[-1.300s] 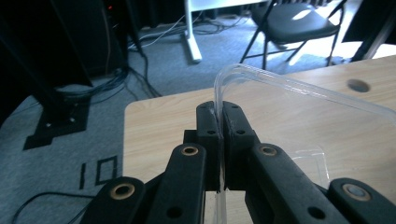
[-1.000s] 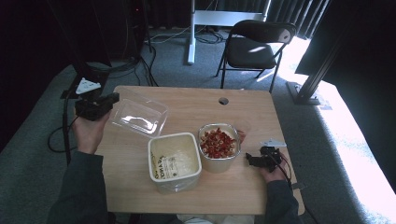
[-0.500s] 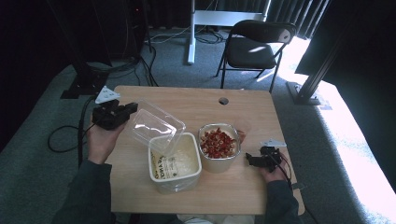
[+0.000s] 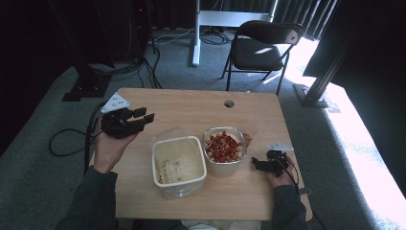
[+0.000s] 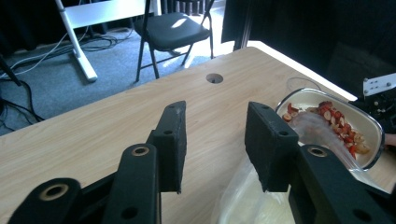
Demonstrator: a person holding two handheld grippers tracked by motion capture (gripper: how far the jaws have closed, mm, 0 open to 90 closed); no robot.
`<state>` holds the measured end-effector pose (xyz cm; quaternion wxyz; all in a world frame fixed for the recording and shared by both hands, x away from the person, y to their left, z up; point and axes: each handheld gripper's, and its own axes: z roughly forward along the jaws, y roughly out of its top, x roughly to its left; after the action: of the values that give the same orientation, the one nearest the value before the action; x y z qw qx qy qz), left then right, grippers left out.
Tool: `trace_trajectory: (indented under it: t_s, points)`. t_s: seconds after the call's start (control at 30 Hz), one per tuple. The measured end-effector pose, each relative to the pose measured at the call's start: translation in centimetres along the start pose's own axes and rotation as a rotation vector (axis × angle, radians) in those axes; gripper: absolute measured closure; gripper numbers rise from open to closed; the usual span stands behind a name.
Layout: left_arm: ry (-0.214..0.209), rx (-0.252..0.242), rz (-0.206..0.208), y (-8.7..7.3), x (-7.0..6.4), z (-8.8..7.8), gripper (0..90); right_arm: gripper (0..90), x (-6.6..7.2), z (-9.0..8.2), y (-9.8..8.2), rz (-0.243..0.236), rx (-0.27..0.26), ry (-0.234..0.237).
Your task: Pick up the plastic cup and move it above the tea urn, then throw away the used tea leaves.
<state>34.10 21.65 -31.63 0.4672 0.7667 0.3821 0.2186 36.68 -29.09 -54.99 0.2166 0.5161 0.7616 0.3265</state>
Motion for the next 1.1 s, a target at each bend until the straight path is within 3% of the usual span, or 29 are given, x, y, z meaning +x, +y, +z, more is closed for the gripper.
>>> trace_trajectory:
  t_s: [0.33,0.57,0.93,1.03,1.1]
  points:
    - [0.017,0.015,0.012,-1.0,0.3,0.7,54.0,11.6,0.0,0.0,0.0,0.001,0.001,0.000]
    - [0.059,0.012,0.002,-2.0,1.0,1.5,52.1,13.8,0.0,0.0,0.0,-0.004,-0.002,0.004]
    - [0.104,0.042,-0.020,-5.3,2.0,3.4,49.9,12.1,0.0,0.0,0.2,-0.019,0.009,0.019]
    - [0.106,0.049,-0.028,-5.9,2.3,3.7,49.8,16.1,0.1,0.0,0.4,-0.014,0.020,0.011]
    - [0.121,0.054,-0.037,-6.7,2.6,4.1,49.8,17.0,0.3,0.0,0.7,-0.030,-0.001,-0.009]
